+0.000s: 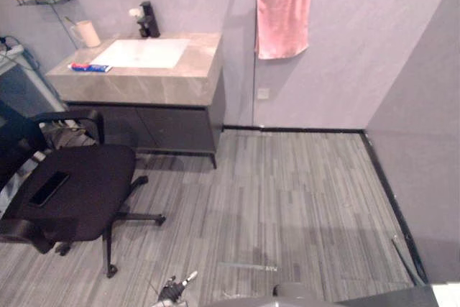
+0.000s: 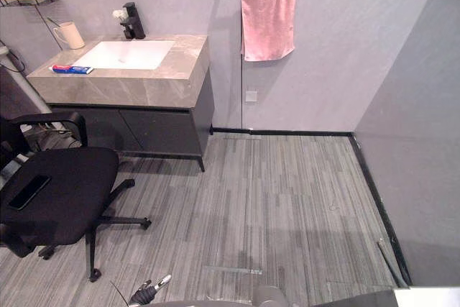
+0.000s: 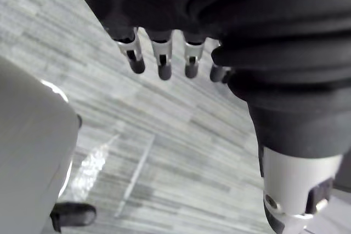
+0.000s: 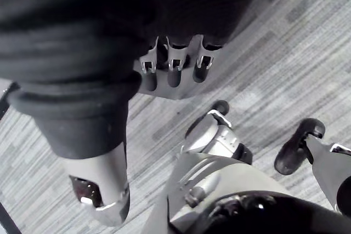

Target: Pick up the laundry basket with both hands and put the clothes into the washing machine.

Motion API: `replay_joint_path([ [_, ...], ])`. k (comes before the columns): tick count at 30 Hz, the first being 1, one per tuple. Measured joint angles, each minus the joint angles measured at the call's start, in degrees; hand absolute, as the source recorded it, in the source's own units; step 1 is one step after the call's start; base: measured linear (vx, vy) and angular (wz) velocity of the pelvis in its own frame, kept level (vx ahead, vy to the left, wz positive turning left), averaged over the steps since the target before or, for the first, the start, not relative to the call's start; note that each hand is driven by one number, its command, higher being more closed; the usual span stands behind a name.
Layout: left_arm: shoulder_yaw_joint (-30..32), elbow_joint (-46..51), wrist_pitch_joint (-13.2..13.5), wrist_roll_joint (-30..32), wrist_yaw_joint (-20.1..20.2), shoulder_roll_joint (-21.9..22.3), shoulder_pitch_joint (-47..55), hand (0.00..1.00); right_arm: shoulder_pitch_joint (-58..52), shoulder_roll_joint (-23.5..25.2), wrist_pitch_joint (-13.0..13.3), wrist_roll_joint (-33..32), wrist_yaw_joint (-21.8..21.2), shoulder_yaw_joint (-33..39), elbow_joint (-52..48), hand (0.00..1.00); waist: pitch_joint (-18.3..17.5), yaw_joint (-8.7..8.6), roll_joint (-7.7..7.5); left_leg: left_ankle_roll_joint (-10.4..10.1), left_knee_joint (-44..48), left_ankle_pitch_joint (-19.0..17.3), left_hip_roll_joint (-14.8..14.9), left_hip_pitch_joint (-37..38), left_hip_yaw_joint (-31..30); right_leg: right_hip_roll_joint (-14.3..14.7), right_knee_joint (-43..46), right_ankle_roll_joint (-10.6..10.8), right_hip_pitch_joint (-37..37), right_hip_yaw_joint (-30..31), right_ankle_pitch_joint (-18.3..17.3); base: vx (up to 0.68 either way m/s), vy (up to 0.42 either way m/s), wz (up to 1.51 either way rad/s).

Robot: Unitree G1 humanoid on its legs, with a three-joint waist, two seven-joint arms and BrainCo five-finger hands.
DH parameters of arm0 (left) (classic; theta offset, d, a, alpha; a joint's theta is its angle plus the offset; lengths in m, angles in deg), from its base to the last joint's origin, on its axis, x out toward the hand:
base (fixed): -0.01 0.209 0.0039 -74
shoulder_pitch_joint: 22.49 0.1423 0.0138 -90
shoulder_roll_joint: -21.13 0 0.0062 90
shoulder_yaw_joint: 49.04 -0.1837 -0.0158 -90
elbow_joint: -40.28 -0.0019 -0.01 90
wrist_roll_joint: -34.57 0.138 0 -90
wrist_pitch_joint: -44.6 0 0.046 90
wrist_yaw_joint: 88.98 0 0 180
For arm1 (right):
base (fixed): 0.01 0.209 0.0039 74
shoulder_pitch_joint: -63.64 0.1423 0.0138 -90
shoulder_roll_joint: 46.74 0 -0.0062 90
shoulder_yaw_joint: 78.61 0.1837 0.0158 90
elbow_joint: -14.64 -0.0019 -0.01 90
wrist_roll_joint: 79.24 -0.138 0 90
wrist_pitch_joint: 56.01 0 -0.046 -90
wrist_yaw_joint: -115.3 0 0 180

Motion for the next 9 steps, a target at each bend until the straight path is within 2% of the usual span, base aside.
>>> replay_joint_path([
  [4, 0.43, -0.22, 0.03, -0.14, -0.03, 0.32, 0.23, 0.00, 0.86, -0.40, -1.51, -0.31, -2.51, 2.90, 1.79, 0.00, -0.02, -0.08, 0.12, -2.12, -1.40, 1.34, 1.88, 0.73, -2.18, 1.76, -5.05, -1.14, 3.63, -2.08, 1.86, 0.00, -0.148, 0.22],
  [9, -0.41, -0.28, 0.06, -0.34, -0.01, -0.04, 0.12, 0.00, 2.34, -0.50, -1.04, -0.08, -2.18, 3.26, 2.86, 0.00, -0.01, 0.06, -0.02, -2.25, -1.82, 1.51, 1.80, 0.25, -2.63, 1.93, -9.21, -0.56, 5.10, -2.11, 4.49, -0.07, -0.003, 0.02],
])
